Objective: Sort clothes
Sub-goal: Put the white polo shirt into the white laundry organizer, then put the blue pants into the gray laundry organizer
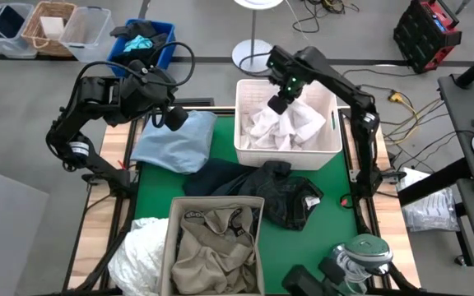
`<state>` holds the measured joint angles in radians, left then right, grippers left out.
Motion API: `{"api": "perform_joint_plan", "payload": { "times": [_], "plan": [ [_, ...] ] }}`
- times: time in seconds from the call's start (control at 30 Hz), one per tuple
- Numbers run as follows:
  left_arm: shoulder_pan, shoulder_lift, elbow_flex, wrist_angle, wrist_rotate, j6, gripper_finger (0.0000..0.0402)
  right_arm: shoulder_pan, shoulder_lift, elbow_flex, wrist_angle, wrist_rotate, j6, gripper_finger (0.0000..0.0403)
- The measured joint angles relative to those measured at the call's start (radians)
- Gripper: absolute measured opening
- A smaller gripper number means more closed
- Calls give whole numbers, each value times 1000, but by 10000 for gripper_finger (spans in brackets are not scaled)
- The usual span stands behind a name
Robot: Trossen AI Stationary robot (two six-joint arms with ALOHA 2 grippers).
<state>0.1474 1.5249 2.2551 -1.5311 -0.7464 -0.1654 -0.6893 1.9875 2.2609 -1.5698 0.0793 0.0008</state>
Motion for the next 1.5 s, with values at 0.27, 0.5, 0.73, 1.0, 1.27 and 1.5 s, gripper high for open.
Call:
{"api": "perform_joint_plan", "payload": {
  "times": [0.27,0.5,0.73,1.0,1.27,1.5],
  "plan": [
    [0,0,0,0,0,0,0,0,31,-95,4,-8,-23,9],
    [0,0,-13,1,-2,0,0,0,29,-131,7,-40,-43,31],
    [0,0,-81,1,-2,-2,0,0,5,-125,6,-54,-20,128],
    [0,0,-157,26,-1,-14,0,-1,-119,-124,9,-52,61,222],
    [0,-1,-189,59,-1,17,0,25,-290,-123,54,-55,104,245],
    [0,0,-192,134,88,100,0,136,-438,-123,102,-231,115,229]
  ]
}}
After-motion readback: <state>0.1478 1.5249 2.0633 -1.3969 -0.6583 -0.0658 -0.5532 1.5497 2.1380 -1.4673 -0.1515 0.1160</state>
